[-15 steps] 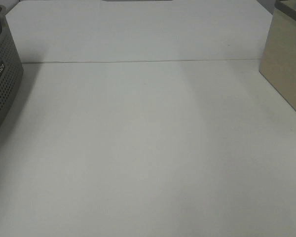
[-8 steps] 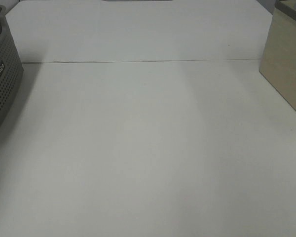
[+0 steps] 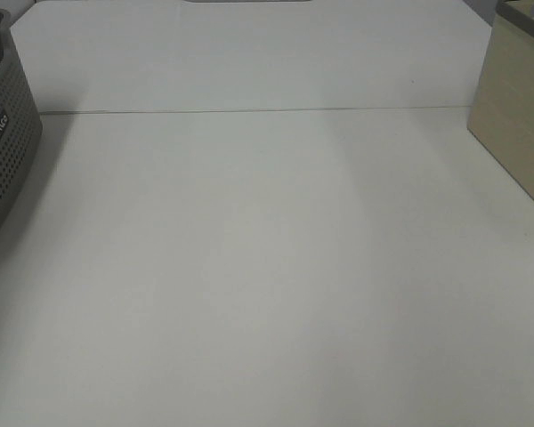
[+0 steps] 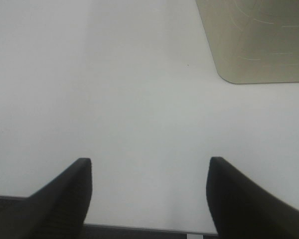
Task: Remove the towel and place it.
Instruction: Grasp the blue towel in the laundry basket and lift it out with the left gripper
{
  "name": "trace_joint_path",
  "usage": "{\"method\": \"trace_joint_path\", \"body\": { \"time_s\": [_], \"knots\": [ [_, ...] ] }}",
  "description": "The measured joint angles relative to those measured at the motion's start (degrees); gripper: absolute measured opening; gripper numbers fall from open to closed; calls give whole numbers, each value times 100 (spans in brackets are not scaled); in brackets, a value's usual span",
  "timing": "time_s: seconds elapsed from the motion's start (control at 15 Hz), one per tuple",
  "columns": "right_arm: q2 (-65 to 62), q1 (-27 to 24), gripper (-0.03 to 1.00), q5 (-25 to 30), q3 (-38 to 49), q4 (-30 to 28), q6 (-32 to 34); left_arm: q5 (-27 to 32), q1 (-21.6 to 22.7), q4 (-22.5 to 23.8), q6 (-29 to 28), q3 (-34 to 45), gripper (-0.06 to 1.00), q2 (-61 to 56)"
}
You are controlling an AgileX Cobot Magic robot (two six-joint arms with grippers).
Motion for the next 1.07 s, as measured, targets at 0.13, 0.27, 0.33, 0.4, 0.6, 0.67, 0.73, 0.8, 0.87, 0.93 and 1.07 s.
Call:
{"method": "trace_joint_path", "body": {
  "time_s": [0.13, 0.27, 0.33, 0.4, 0.6, 0.67, 0.73, 0.8, 0.87, 0.93, 1.07],
  "knots": [
    [0, 0, 66, 0, 0, 0, 0, 11, -63, 23, -281, 0, 0, -269],
    [0, 0, 66, 0, 0, 0, 0, 23, -160, 23, -539, 0, 0, -682],
    [0, 0, 66, 0, 0, 0, 0, 23, -201, 23, -619, 0, 0, -888],
    [0, 0, 66, 0, 0, 0, 0, 74, -286, 6, -688, 0, 0, -1232],
    [0, 0, 66, 0, 0, 0, 0, 189, -550, -34, -699, 0, 0, -1862],
    [0, 0, 66, 0, 0, 0, 0, 195, -625, -63, -705, 0, 0, -2103],
    [0, 0, 66, 0, 0, 0, 0, 223, -688, -63, -756, 0, 0, -2309],
    [0, 0, 66, 0, 0, 0, 0, 269, -751, -63, -819, 0, 0, -2521],
    [0, 0, 66, 0, 0, 0, 0, 298, -831, -63, -859, 0, 0, -2744],
    [0, 0, 66, 0, 0, 0, 0, 304, -882, -63, -859, 0, 0, -2871],
    [0, 0, 66, 0, 0, 0, 0, 298, -1146, -52, -877, 0, 0, -3375]
  ]
}}
